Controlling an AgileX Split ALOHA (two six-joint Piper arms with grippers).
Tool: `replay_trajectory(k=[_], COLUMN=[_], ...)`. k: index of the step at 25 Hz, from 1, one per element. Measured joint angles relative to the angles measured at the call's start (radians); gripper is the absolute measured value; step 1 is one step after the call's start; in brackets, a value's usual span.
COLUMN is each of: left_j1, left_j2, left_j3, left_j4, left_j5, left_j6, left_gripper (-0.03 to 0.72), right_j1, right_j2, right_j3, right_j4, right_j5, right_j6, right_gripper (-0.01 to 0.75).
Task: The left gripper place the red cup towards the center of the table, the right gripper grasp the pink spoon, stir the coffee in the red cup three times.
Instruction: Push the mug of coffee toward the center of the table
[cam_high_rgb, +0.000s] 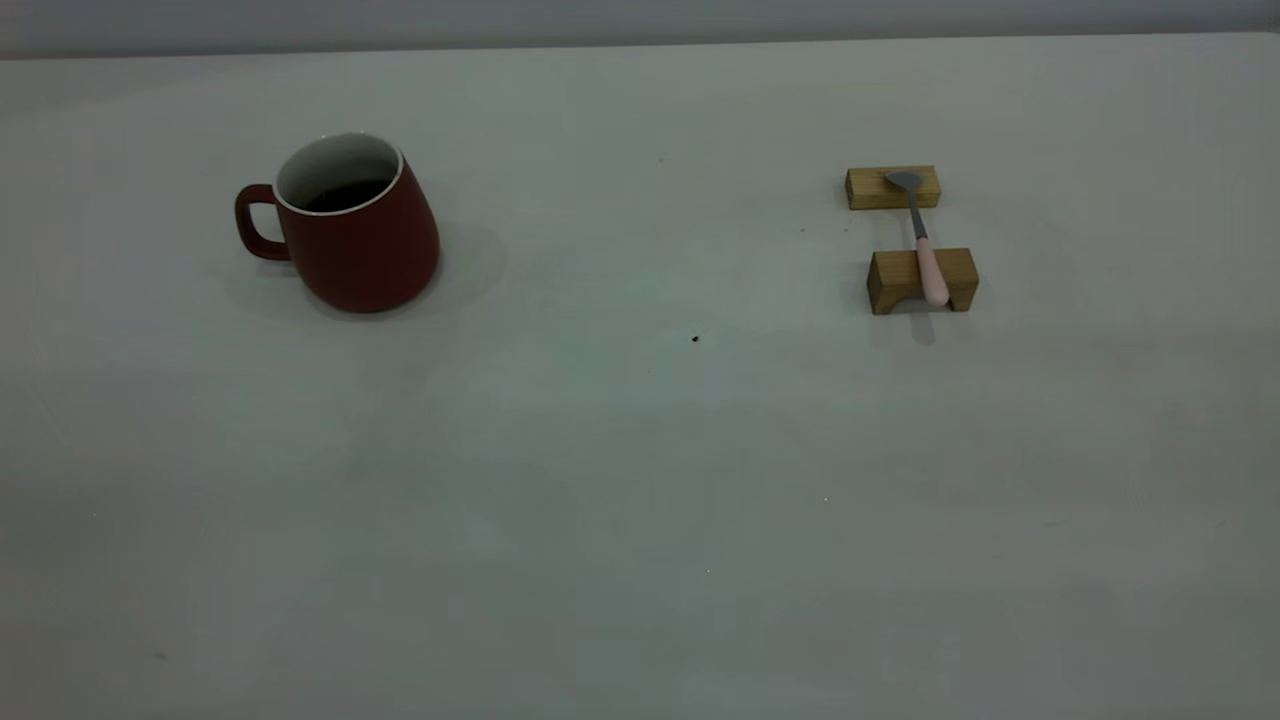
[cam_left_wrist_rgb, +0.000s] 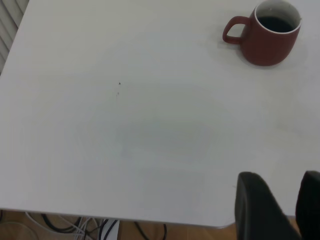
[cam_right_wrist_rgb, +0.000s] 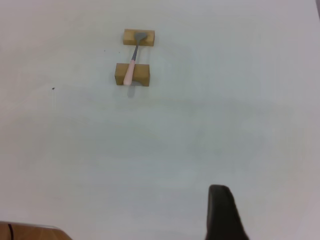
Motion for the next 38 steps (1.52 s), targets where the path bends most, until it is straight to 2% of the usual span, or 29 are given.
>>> replay_trajectory(k=[28, 34, 38], left_j1=[0.000, 0.000, 0.000], left_j2=[0.017, 0.323, 0.619], left_j3=[-0.005, -0.111, -0.172], left_j4=[0.000, 0.000, 0.002], left_j5=[-0.004, -0.059, -0.185], left_j6=[0.000, 0.060, 0.158], left_gripper=[0.264, 0.264, 0.264], right_j1=[0.000, 0.000, 0.000], right_j2=[0.000, 0.000, 0.000], right_j3=[0.000, 0.000, 0.000], right_j4=[0.000, 0.000, 0.000], right_j5=[0.000, 0.000, 0.000], right_j6=[0.000, 0.000, 0.000], right_gripper=[0.506, 0.506, 0.506])
